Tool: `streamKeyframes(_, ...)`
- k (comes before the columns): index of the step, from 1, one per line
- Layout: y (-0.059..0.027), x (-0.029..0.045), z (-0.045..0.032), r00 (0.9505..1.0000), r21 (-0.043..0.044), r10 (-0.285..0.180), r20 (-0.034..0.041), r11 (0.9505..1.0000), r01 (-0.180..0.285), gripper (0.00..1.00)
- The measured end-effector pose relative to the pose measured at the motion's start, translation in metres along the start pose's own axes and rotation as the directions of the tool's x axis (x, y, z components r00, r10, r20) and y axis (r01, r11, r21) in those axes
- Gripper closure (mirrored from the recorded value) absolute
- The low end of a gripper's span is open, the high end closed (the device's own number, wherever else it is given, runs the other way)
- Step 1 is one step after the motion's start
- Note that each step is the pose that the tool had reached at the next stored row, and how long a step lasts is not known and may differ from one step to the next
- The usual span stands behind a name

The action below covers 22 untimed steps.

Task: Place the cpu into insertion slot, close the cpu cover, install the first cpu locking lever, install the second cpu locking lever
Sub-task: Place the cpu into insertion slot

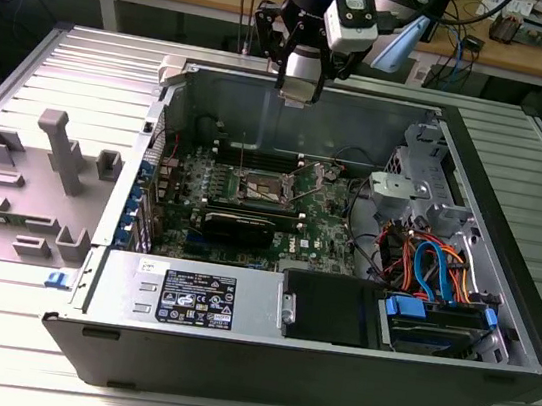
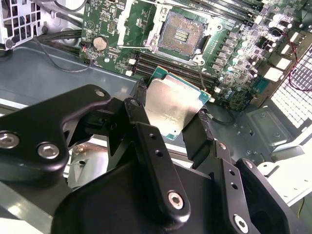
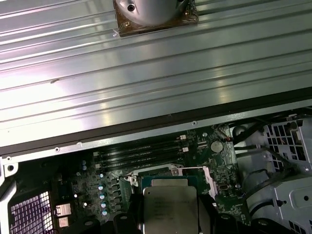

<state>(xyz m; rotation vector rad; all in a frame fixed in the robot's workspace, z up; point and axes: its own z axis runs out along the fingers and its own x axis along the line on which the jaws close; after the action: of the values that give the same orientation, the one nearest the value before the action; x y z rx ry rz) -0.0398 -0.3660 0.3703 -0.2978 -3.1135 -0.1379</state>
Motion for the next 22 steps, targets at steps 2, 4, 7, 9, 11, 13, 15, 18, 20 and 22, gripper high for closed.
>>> streamKeyframes(2,0.0,0.0,0.0,1.0,0.0001,0.0,0.0,1.0,0.0,0.46)
streamKeyframes(4,0.0,0.0,0.0,1.0,0.0,0.0,0.0,1.0,0.0,0.46)
streamKeyframes(7,0.0,0.0,0.0,1.0,-0.0001,0.003,0.0003,1.0,-0.003,0.46)
streamKeyframes(9,-0.0001,0.0,0.0,1.0,-0.0001,0.008,0.0007,1.0,-0.008,0.46)
streamKeyframes(11,-0.0003,0.0,0.0,0.9999,-0.0002,0.013,0.0012,0.9999,-0.013,0.46)
streamKeyframes(13,-0.0004,-0.0001,0.0,0.9998,-0.0004,0.019,0.0017,0.9998,-0.019,0.46)
streamKeyframes(15,-0.0006,-0.0001,-0.0001,0.9996,-0.0005,0.028,0.0025,0.9996,-0.028,0.46)
streamKeyframes(18,-0.0007,-0.0002,0.0,0.9991,-0.0009,0.042,0.0037,0.9991,-0.042,0.46)
streamKeyframes(20,-0.0007,-0.0002,0.0,0.9982,-0.0013,0.06,0.0052,0.9982,-0.06,0.46)
streamKeyframes(22,-0.0008,-0.0001,0.0,0.9966,-0.0019,0.082,0.0071,0.9966,-0.082,0.46)
